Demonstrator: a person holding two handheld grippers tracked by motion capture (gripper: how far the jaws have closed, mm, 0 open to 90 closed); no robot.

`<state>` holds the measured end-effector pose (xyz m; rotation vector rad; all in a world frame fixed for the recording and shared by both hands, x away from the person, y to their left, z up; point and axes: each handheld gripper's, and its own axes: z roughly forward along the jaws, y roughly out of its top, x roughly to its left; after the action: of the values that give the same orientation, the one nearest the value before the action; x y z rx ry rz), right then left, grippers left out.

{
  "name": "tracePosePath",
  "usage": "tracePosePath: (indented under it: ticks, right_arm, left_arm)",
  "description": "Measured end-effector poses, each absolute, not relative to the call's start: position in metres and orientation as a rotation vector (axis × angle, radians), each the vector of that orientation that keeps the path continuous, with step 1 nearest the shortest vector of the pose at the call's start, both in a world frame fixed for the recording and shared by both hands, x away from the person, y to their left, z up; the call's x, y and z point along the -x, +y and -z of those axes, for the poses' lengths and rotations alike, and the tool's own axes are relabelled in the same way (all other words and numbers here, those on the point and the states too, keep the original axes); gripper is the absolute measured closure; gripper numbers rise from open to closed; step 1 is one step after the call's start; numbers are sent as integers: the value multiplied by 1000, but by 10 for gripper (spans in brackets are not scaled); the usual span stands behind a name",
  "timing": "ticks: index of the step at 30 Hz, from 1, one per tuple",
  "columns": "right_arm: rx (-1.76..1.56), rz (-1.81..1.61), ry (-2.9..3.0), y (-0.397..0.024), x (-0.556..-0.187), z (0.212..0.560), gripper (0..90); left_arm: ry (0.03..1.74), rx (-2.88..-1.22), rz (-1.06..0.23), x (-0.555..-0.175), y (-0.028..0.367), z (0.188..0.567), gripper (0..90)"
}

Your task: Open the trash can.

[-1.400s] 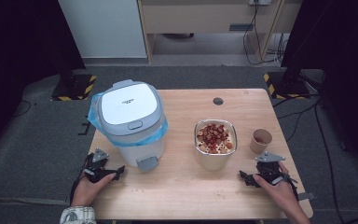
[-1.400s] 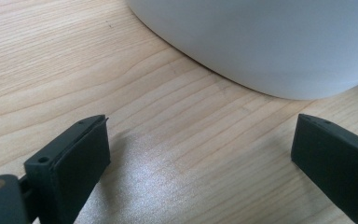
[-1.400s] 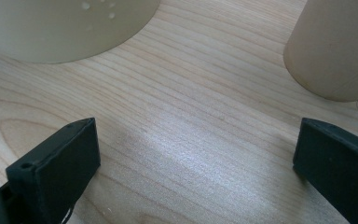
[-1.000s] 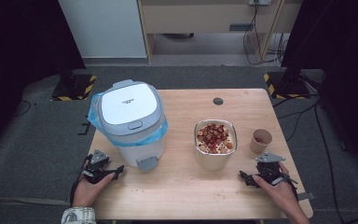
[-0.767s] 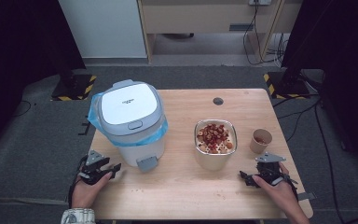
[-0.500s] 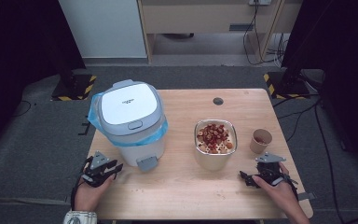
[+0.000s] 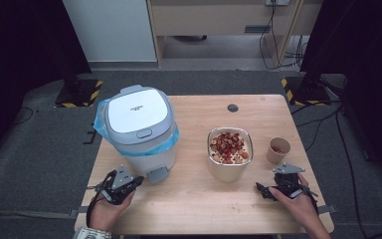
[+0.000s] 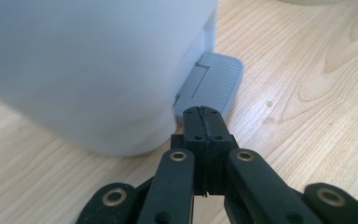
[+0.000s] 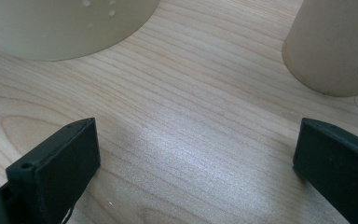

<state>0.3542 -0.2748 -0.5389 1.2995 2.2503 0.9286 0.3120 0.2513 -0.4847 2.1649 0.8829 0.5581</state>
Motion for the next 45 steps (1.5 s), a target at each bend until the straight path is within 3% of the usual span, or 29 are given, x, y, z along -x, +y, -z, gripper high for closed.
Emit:
tracePosePath:
  ticks: [21,45]
  right_arm:
    - [-1301,-930,2253,-275,-353,539,7]
    - [-1299,-930,2253,-275,-353,539,7]
  left_arm:
    - [762,-2301,-666,-341,201,500,897]
    - [783,-2311,-648,-341,201,506,899]
